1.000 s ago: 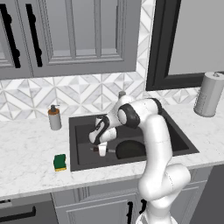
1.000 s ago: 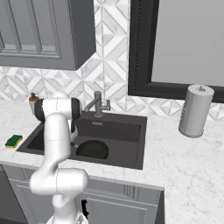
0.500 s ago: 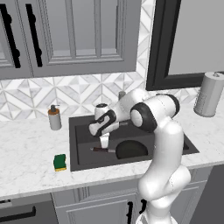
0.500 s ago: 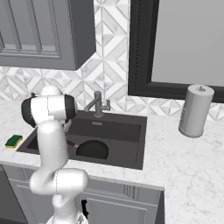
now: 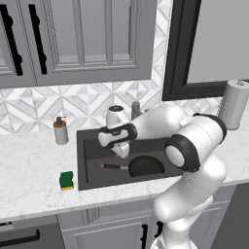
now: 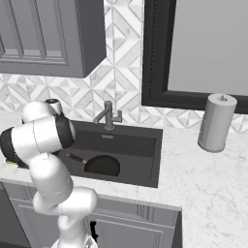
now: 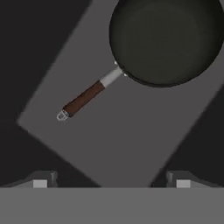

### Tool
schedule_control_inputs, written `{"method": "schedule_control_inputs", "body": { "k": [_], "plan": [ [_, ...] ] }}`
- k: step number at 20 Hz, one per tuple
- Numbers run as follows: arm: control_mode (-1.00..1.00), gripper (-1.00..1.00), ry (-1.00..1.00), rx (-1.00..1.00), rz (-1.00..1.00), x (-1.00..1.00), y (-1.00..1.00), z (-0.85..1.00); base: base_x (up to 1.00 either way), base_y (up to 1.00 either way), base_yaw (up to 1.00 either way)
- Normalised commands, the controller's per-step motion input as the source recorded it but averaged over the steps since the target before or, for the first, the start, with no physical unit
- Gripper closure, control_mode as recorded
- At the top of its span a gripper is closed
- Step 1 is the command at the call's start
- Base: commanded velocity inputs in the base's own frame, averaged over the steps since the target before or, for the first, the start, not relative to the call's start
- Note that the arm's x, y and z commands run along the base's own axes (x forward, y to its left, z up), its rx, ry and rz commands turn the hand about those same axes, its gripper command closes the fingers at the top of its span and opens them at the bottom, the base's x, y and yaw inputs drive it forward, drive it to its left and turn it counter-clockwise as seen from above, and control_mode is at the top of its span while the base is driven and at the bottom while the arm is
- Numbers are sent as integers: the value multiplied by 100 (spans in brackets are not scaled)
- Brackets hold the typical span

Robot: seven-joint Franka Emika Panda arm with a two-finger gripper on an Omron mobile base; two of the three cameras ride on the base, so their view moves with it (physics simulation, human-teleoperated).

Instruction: Pick the pan and sponge and place them into the sink. Then turn on the water.

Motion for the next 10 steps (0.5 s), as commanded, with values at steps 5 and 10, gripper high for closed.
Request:
{"method": "schedule_control_inputs", "body": {
  "k": [5, 10],
  "plan": [
    [-100, -100, 0, -5, 74, -10, 36, 63, 0, 0, 0],
    [-100, -100, 0, -13, 63, 0, 55, 15, 0, 0, 0]
  ]
}}
